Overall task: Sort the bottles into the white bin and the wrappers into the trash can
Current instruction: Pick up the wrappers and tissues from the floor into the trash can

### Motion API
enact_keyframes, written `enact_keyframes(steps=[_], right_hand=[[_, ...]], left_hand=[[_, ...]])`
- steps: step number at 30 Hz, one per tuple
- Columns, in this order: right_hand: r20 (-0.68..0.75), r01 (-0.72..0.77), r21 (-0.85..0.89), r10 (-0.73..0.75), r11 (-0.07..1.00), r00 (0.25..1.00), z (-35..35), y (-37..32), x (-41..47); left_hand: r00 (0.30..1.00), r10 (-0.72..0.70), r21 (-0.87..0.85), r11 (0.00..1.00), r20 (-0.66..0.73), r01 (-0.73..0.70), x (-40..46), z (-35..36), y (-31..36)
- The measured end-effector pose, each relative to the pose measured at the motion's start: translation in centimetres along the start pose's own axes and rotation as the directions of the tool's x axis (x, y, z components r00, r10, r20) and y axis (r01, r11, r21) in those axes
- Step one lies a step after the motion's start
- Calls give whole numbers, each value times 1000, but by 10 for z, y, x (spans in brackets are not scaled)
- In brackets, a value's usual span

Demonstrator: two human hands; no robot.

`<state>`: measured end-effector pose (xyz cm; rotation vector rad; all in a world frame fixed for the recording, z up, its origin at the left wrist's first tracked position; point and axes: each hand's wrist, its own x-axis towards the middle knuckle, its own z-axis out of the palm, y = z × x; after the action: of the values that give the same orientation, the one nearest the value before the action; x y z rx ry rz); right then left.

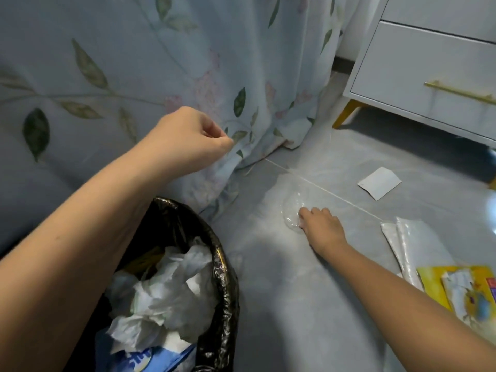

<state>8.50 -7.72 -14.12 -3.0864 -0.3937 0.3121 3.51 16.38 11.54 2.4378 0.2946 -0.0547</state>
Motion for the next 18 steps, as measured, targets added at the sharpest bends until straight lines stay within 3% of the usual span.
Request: enact_keyframes(steps=[2, 4, 6, 8, 9, 10, 13, 15, 18], right_hand=[[-30, -26, 243, 35, 970, 999, 1, 3, -4], [-13, -100, 608, 135, 788, 991, -11, -1, -11], [80, -159, 907, 211, 391, 974, -33, -10, -24], [230, -228, 973, 112, -37, 967, -66, -21, -47], [266, -260, 950, 14, -171, 964, -84, -25, -61], [267, -277, 934, -77, -225, 961, -99, -26, -74], [208, -263, 935, -235, -237, 949, -139, -26, -115], [164, -235, 935, -266, -265, 950, -160, -22, -137], [96, -176, 924, -242, -339, 966, -180, -9, -162]], left_hand=[[1000, 5, 27, 1000, 6, -5, -3, 3, 3], [1000, 10, 51, 999, 28, -12, -9, 8, 9], [999, 14, 76, 997, 44, -17, -17, 13, 17], [995, 26, 94, 995, 97, -36, -28, 19, 25], [989, 42, 101, 993, 145, -57, -33, 24, 30], [978, 68, 111, 990, 197, -91, -40, 30, 34], [936, 124, 101, 981, 328, -165, -62, 51, 47], [916, 130, 26, 988, 380, -152, -73, 63, 52], [876, 186, -224, 970, 445, -92, -85, 72, 59]])
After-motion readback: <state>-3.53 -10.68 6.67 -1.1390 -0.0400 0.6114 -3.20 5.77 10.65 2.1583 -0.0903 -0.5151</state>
